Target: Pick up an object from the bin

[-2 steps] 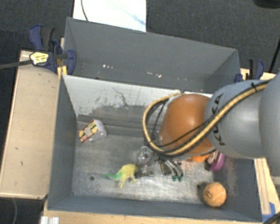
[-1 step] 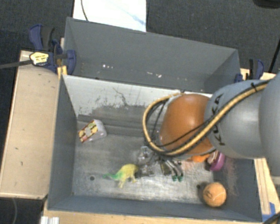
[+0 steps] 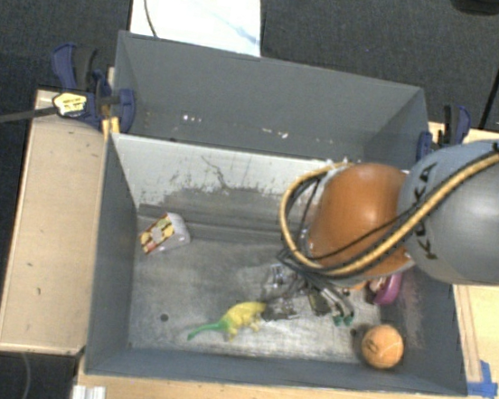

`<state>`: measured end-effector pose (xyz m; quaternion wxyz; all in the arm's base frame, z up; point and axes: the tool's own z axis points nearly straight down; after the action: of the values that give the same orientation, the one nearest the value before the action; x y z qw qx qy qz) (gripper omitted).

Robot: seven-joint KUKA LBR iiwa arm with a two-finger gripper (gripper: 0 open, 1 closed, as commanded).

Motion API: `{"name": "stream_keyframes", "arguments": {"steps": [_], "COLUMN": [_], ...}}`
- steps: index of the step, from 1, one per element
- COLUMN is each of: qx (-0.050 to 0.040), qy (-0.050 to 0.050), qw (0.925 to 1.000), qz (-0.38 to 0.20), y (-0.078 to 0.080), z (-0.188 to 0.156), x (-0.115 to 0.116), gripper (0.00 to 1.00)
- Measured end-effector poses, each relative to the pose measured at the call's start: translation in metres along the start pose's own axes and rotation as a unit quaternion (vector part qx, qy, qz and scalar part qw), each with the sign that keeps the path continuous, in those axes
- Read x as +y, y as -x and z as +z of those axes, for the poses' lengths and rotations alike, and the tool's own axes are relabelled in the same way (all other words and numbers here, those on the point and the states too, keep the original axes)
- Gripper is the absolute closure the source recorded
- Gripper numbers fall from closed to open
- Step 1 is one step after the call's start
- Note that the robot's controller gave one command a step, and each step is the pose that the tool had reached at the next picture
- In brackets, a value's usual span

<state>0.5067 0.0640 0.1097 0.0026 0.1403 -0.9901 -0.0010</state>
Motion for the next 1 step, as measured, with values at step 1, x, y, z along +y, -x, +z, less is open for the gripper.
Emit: {"name": "stream_keyframes", "arguments": {"steps": [1], "qx": [-0.0072], "qy": [-0.004], "qw": [0.9940], "qz": [-0.109], "y": [0.0012], "z": [0.0016], "x": [0.0312], "gripper": [1.00]}}
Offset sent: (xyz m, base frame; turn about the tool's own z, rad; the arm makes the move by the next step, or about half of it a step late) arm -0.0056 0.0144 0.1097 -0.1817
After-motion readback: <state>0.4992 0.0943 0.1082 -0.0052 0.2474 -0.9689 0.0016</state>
